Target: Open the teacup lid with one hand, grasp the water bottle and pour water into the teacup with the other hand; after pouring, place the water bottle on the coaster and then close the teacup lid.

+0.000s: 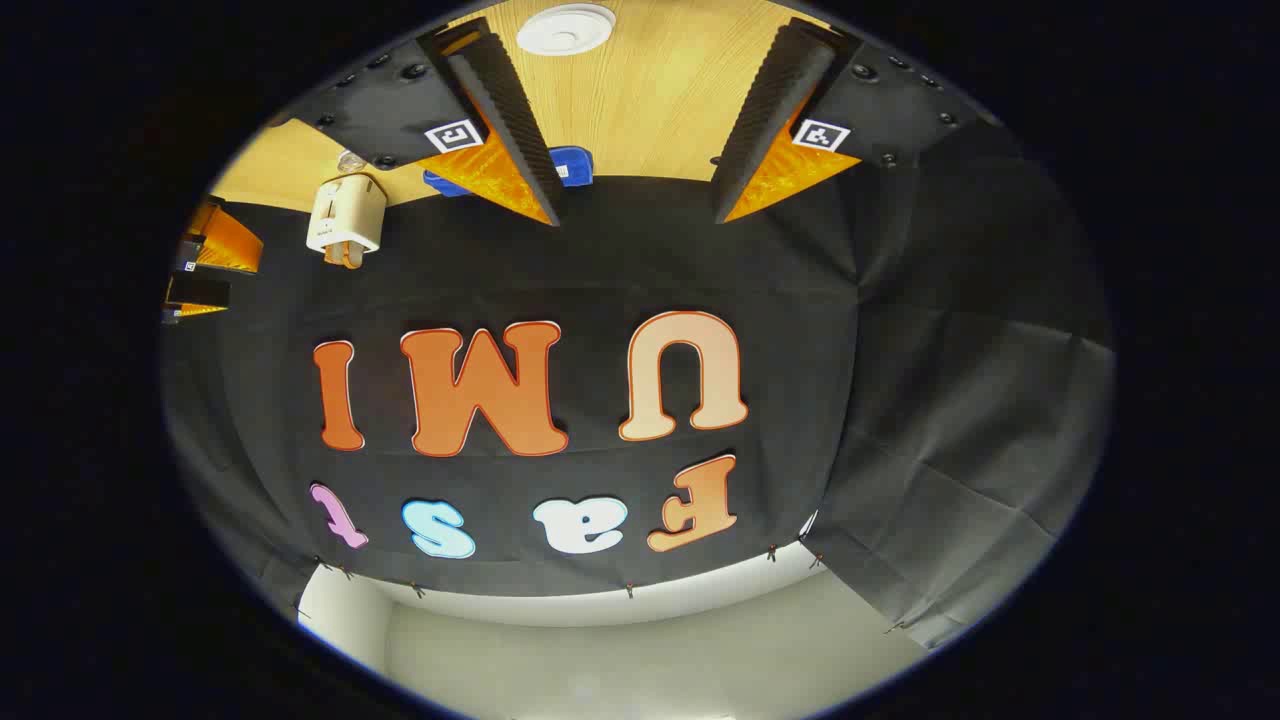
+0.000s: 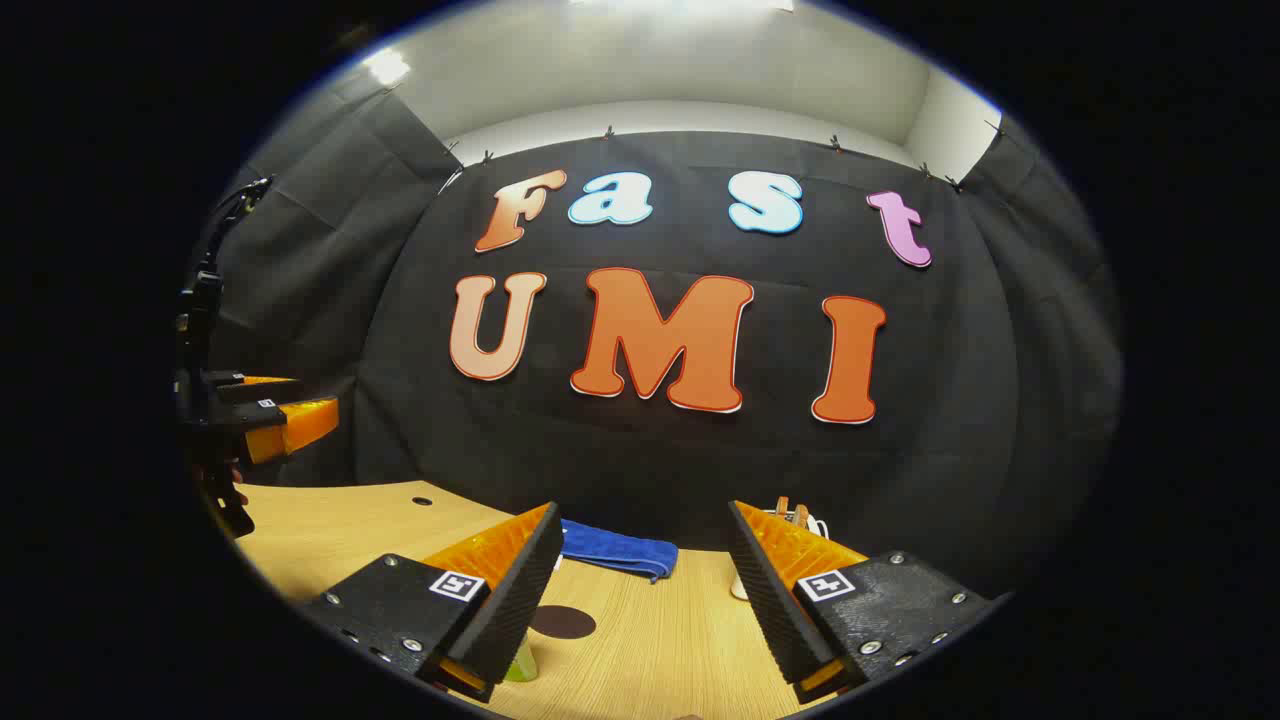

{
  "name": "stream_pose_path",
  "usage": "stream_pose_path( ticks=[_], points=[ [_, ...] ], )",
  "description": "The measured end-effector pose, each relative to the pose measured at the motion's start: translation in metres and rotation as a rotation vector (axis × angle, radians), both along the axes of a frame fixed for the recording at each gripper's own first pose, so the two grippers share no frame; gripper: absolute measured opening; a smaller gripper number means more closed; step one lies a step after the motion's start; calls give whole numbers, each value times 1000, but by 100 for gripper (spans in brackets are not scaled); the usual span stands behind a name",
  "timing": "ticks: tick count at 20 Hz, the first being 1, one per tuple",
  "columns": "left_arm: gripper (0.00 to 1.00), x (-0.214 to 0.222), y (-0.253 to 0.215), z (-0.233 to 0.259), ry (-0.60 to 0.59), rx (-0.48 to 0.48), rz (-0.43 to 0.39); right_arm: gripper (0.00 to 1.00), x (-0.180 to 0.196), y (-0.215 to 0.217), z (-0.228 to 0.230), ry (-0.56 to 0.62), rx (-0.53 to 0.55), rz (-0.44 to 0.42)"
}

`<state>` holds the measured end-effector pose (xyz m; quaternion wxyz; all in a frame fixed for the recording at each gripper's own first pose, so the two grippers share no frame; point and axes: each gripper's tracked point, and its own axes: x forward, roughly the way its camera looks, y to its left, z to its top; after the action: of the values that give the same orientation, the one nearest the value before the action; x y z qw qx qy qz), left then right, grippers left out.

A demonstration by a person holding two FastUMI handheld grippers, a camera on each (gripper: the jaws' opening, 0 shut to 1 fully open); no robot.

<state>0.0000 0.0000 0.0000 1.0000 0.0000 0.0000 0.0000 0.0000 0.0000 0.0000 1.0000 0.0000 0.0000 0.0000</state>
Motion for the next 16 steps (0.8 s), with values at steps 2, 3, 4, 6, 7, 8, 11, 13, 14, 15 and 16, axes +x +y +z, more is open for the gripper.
stream_pose_path(
  ticks=[2,3,4,6,7,8,11,13,14,15,16],
  points=[
    [96,-1,-1,0,-2,1,-1,98,0,0,1,-2,-2,1],
    [96,-1,-1,0,-2,2,-1,98,0,1,1,-2,-1,2],
    [96,-1,-1,1,-2,2,-1,98,-1,0,1,-2,-1,4],
    [96,-2,-1,1,-3,3,-3,98,-1,1,0,-2,-2,5],
    [96,-2,-2,1,-4,4,-4,98,-1,1,0,-2,-2,5],
    [96,-2,-2,2,-5,6,-4,98,-1,1,0,-3,-1,7],
    [96,-3,-3,1,-2,6,-5,98,-1,2,0,-2,2,10],
    [96,-4,-3,2,-3,5,-7,98,-1,2,0,-2,2,11],
    [96,-4,-3,2,-3,5,-7,98,-1,2,0,-2,2,11],
    [96,-4,-4,1,-2,4,-9,98,-2,2,0,-3,2,13],
    [95,-4,-5,2,-1,4,-10,98,-2,2,0,-3,1,12]
  ],
)
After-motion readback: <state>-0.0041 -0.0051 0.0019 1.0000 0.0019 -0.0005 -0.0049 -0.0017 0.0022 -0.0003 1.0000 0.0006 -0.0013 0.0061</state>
